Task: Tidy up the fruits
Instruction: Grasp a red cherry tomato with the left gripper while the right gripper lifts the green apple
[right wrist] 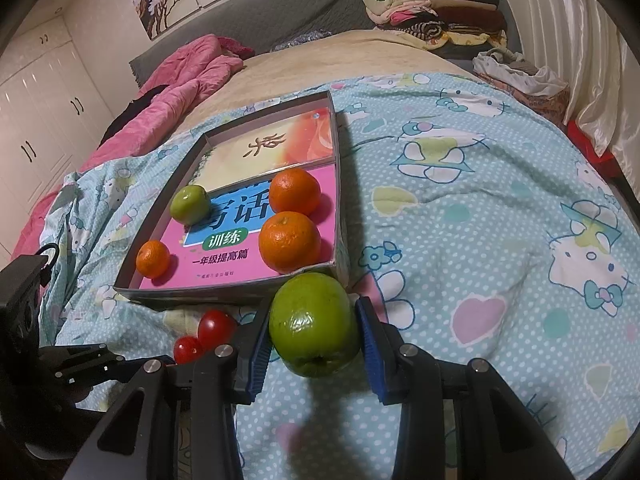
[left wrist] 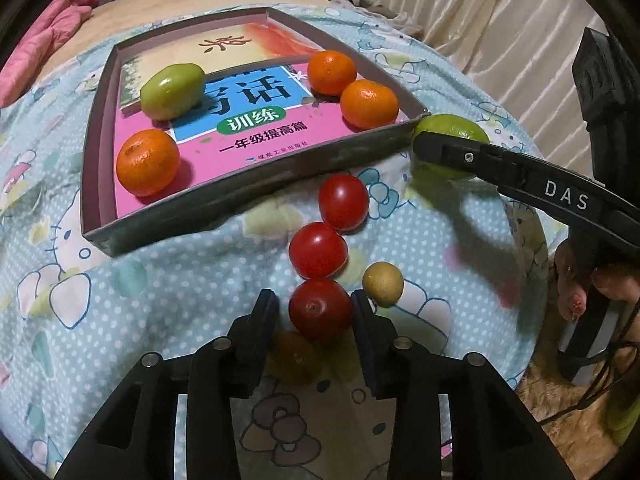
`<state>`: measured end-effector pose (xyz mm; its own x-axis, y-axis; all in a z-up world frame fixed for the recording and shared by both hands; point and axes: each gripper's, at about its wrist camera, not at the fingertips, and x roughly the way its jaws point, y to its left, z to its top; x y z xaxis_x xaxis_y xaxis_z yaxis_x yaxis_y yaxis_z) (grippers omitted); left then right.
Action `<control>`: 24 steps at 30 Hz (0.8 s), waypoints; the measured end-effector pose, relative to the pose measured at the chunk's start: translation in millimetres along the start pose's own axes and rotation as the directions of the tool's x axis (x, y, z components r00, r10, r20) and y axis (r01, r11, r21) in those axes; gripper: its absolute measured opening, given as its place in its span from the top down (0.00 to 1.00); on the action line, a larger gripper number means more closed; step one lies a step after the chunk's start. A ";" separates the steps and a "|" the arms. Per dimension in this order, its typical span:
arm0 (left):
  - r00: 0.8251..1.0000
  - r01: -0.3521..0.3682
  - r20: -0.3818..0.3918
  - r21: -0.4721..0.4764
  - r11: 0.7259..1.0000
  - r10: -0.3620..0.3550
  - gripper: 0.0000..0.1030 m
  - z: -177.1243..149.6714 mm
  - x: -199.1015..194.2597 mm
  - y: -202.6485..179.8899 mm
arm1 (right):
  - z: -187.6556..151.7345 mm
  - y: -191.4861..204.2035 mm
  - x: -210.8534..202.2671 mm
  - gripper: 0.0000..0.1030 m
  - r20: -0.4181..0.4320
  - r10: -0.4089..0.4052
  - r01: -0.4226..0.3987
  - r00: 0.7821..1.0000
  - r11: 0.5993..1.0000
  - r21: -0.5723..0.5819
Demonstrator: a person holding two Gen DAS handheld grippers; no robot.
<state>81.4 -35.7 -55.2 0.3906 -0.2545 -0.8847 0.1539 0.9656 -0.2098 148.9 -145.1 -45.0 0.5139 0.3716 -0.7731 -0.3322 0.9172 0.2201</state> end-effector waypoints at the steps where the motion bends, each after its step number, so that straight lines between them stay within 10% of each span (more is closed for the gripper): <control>1: 1.000 0.011 0.008 -0.007 1.000 -0.011 0.71 0.5 -2.2 1.2 | 0.1 0.0 -0.6 0.61 0.005 0.000 0.000 1.000 1.000 0.002; 24: 0.972 0.042 0.233 -0.156 0.987 -0.005 0.71 12.8 -63.5 28.0 | 12.3 39.1 -27.7 0.61 0.176 0.104 -0.075 0.979 0.984 -0.163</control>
<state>72.5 6.8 0.5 0.5907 -0.2647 -0.7623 0.0270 0.9506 -0.3091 131.4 -117.8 -7.7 0.6080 0.4846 -0.6288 -0.4946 0.8508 0.1775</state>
